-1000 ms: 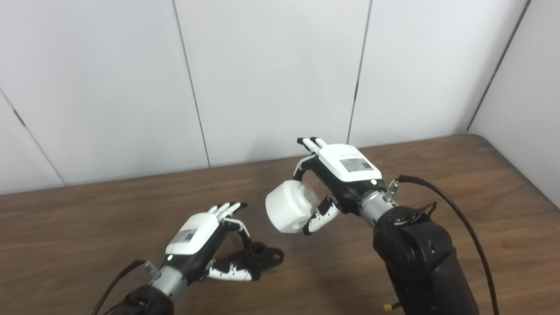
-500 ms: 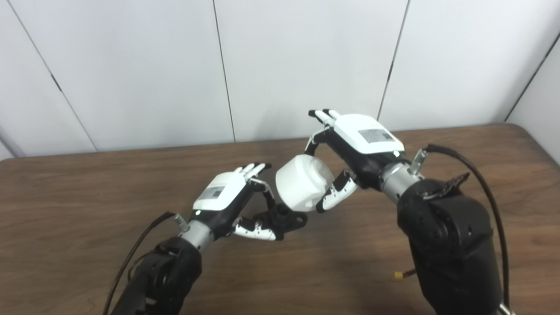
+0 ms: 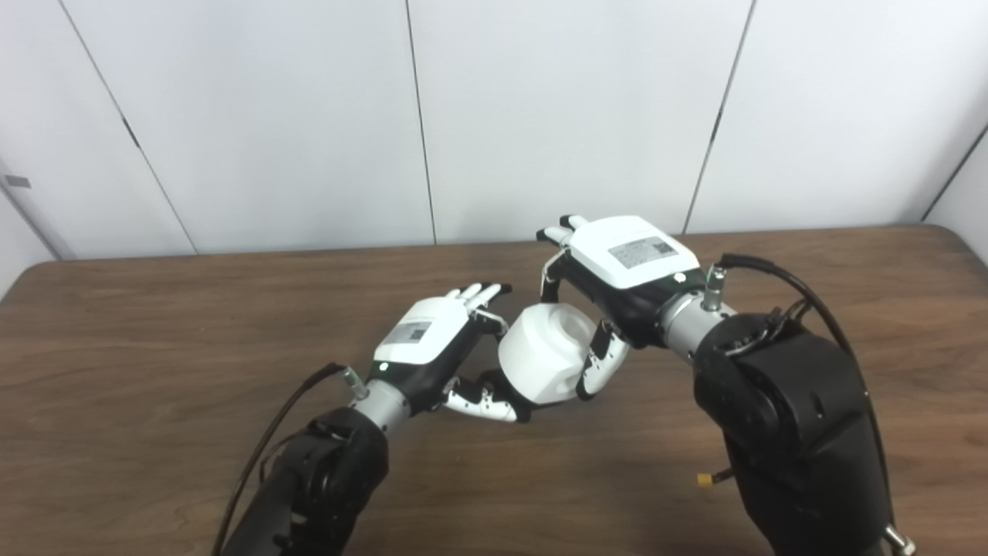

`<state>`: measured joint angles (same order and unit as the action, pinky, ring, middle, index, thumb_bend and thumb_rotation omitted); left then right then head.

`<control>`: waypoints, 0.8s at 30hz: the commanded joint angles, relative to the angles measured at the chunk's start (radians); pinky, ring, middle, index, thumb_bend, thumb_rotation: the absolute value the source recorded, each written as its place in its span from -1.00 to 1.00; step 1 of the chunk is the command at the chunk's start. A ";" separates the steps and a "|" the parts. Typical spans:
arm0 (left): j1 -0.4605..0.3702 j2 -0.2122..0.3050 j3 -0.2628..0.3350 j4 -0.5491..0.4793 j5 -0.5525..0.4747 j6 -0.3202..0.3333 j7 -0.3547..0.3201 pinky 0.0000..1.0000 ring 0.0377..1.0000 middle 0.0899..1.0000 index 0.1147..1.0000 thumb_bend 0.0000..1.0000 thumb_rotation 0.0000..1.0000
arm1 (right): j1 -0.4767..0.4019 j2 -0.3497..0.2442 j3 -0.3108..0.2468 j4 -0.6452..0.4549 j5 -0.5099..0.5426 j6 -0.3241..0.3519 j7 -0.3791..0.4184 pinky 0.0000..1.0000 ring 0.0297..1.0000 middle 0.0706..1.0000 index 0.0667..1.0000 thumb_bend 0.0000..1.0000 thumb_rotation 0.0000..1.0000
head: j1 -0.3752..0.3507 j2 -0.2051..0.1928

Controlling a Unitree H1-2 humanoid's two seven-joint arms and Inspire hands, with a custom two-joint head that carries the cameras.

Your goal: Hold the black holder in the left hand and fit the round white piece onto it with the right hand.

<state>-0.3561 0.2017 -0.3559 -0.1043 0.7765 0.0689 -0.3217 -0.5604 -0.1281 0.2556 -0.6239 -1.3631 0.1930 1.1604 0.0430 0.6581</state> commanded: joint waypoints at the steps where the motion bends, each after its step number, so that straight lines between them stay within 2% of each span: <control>1: -0.038 -0.006 0.006 -0.026 0.003 -0.004 0.028 1.00 0.99 0.93 -0.17 0.03 -0.91 | -0.049 0.009 0.006 -0.008 -0.017 -0.037 0.019 0.34 1.00 0.90 -0.11 0.04 -0.73 | 0.001 -0.001; 9: -0.022 -0.016 -0.003 -0.019 0.012 -0.009 0.039 1.00 0.98 0.95 -0.17 0.03 -0.90 | -0.035 0.023 0.013 0.005 -0.078 -0.073 0.013 0.46 1.00 0.87 -0.11 0.04 -0.73 | 0.006 -0.041; 24: -0.006 -0.021 -0.024 0.037 0.023 -0.036 0.087 1.00 0.96 0.91 -0.17 0.03 -0.90 | 0.021 0.092 -0.011 0.010 -0.204 -0.125 -0.048 0.22 0.97 0.88 -0.11 0.04 -0.73 | 0.005 -0.062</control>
<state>-0.3357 0.1791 -0.3806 -0.0608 0.7928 0.0603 -0.2746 -0.5118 -0.0491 0.2550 -0.5946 -1.5473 0.0807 1.1440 0.0476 0.5952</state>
